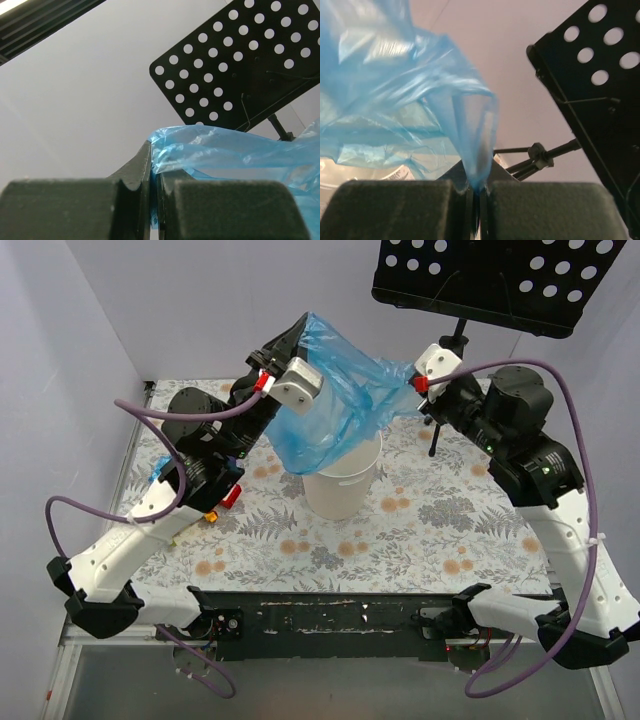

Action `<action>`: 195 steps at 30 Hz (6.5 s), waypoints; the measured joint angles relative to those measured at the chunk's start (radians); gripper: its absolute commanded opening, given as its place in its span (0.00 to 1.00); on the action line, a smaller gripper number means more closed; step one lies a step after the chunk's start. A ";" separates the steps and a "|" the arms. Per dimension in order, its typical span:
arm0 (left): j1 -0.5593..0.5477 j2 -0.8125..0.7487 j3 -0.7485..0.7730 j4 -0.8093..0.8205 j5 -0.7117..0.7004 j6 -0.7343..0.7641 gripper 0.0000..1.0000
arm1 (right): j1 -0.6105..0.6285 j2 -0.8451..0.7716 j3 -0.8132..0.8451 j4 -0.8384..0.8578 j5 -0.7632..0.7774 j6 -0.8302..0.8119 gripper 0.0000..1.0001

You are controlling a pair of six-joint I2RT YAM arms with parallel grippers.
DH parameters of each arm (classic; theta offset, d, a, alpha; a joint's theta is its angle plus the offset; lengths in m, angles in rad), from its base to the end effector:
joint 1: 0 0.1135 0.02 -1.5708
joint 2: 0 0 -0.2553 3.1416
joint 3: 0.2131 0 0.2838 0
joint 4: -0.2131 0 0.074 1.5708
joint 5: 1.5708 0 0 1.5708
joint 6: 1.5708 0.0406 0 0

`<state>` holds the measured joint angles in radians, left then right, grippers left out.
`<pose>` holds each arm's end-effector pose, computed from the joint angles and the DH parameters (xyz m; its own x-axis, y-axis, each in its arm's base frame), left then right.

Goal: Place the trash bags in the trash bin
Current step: Place the trash bag in the trash bin.

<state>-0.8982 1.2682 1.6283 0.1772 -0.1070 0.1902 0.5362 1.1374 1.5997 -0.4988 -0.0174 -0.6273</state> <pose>0.1782 -0.2168 0.5696 0.4494 -0.2625 -0.8539 0.6473 0.7544 0.1087 0.2135 0.1277 0.5184 0.2832 -0.5144 -0.8095 -0.4441 0.6778 -0.5861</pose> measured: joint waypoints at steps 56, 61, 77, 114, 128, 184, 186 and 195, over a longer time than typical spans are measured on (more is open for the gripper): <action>0.257 0.254 -0.285 0.460 -0.171 -0.073 0.00 | 0.000 0.166 -0.047 0.341 -0.128 0.206 0.01; 0.257 0.200 -0.343 0.357 -0.174 -0.141 0.00 | -0.002 0.130 -0.132 0.312 -0.123 0.201 0.01; 0.239 -0.026 -0.489 0.040 -0.024 -0.436 0.00 | -0.024 -0.050 -0.332 0.188 -0.103 0.205 0.01; 0.216 0.060 -0.487 -0.217 -0.128 -0.421 0.00 | -0.069 0.137 -0.198 0.147 -0.196 0.282 0.34; 0.375 0.328 -0.191 -0.186 -0.109 -0.417 0.00 | -0.237 0.478 0.033 0.034 -0.241 0.357 0.56; 0.397 -0.093 -0.496 -0.761 0.224 -0.589 0.00 | 0.217 -0.130 -0.625 -0.114 -0.409 -0.344 0.01; 0.397 -0.080 -0.561 -0.727 0.195 -0.587 0.00 | 0.217 -0.126 -0.666 -0.101 -0.386 -0.336 0.01; 0.397 -0.058 -0.623 -0.369 0.061 -0.654 0.21 | 0.217 -0.131 -0.688 -0.042 -0.272 -0.259 0.53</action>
<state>-0.5011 1.2098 1.0054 -0.1917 -0.0460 -0.4641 0.7532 1.0065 0.9119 -0.5404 -0.2890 -0.8867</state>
